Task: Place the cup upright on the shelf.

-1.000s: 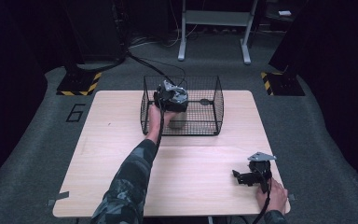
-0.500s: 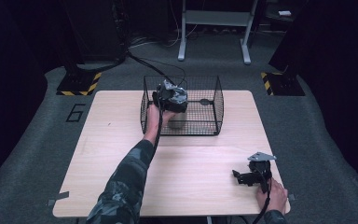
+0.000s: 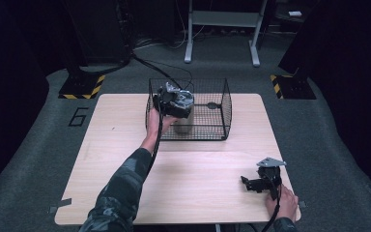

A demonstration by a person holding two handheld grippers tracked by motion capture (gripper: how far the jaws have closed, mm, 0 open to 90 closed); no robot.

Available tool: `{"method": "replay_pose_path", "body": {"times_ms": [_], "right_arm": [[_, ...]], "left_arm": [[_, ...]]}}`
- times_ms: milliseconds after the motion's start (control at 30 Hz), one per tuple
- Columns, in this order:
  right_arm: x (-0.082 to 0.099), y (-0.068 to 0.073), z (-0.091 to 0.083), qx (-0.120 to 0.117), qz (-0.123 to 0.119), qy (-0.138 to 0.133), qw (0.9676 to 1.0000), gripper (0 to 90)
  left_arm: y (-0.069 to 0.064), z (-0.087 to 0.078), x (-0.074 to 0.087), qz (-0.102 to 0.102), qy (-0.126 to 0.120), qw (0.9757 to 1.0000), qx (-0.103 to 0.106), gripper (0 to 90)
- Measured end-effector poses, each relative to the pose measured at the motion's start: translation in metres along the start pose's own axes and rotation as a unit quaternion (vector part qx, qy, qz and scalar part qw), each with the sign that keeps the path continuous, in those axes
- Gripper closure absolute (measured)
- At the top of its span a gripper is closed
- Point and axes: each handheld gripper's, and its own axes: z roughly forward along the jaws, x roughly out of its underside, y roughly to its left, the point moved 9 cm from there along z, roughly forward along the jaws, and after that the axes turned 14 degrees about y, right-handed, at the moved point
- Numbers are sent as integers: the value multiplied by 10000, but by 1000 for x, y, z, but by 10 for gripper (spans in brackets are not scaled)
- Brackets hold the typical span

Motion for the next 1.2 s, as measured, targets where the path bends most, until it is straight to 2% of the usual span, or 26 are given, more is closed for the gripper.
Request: {"method": "replay_pose_path", "body": {"times_ms": [100,300,433,533,600,700,900,1067,1200], "right_arm": [[0,0,0,-1,2,-1,10000,0],[0,0,0,-1,1,1,10000,0],[0,0,0,-1,1,0,10000,0],[0,0,0,-1,1,0,10000,0],[0,0,0,-1,0,1,10000,0],[0,0,0,-1,3,0,10000,0],[0,0,0,-2,1,0,10000,0],[0,0,0,-1,2,0,10000,0],[0,0,0,-2,2,1,10000,0]], "left_arm": [[-2,-8,1,64,-42,10000,-36,1],[-6,-26,3,131,-112,9998,47,2],[-10,-38,8,245,-90,9996,46,2],[-13,-47,12,248,-144,9996,57,2],[-16,-53,18,353,-106,9993,38,3],[-20,-62,27,340,-194,9992,54,3],[-29,-79,52,473,-167,9987,74,3],[-32,-93,77,580,-126,9982,-41,4],[-28,-100,97,523,-94,9984,-168,7]]}}
